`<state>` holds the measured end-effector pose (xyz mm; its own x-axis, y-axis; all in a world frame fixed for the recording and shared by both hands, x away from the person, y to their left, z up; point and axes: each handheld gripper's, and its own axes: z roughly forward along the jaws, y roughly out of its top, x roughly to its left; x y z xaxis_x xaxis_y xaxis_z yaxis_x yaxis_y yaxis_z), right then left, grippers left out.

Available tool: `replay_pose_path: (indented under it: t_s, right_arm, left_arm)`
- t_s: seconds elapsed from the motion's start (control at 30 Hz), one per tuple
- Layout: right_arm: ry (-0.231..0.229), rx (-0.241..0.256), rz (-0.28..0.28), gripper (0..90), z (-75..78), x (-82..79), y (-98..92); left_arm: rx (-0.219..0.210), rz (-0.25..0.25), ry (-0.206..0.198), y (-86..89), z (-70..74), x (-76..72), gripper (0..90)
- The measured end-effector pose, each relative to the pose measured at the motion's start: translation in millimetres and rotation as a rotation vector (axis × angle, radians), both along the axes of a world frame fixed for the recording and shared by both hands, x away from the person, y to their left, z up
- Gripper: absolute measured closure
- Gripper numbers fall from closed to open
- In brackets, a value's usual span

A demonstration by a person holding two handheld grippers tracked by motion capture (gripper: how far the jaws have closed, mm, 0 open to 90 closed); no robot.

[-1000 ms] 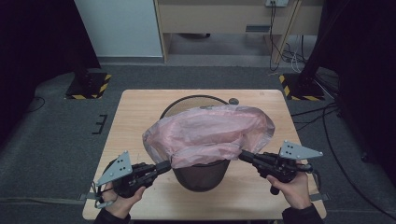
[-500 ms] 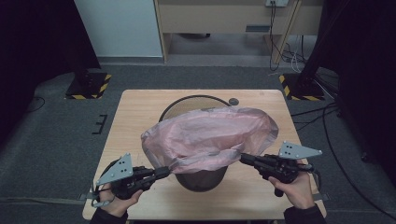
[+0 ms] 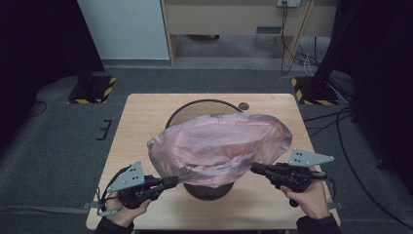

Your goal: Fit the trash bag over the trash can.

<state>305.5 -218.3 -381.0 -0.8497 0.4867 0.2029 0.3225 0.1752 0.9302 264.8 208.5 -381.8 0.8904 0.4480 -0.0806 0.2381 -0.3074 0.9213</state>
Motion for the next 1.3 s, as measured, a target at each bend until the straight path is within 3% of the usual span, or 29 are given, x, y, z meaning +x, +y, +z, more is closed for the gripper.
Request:
replay_pose_path:
  t_s: [0.1,0.2,0.27,0.4,0.6,0.73,0.83,0.97,1.07,1.3]
  right_arm:
    - [0.008,-0.03,0.004,90.0,0.7,-1.1,-0.4]
    - [0.019,-0.065,-0.008,90.0,-1.7,0.1,-0.4]
    - [0.03,-0.057,-0.021,90.0,-4.6,1.9,-1.4]
    - [0.021,-0.028,-0.054,90.0,-10.2,6.2,-0.1]
    - [-0.001,-0.014,-0.101,89.9,-19.1,11.0,6.3]
    - [-0.013,-0.002,-0.099,81.2,-18.4,10.6,4.8]
    - [-0.03,0.009,-0.102,70.9,-15.3,10.0,0.0]
    - [-0.059,0.038,-0.101,57.7,-10.7,9.0,-6.6]
    - [-0.058,0.063,-0.11,52.8,-7.2,7.3,-11.1]
    - [-0.092,0.117,-0.144,47.1,4.0,5.1,-24.7]
  left_arm:
    - [0.028,-0.01,0.002,-0.3,1.8,-1.2,89.5]
    - [0.046,0.021,0.009,0.9,-1.3,0.6,89.5]
    - [0.008,0.044,0.034,3.3,-5.3,3.9,89.4]
    - [-0.035,0.136,0.044,3.4,-12.7,8.5,89.1]
    - [-0.068,0.177,0.032,-3.4,-20.2,15.2,88.8]
    - [-0.1,0.196,0.017,-0.1,-21.0,15.7,77.9]
    - [-0.121,0.252,-0.01,9.3,-18.0,12.4,61.4]
    - [-0.184,0.31,-0.042,24.6,-13.2,8.3,43.8]
    - [-0.231,0.334,-0.047,34.4,-7.6,7.6,39.3]
    - [-0.285,0.384,-0.099,47.9,5.7,3.4,34.1]
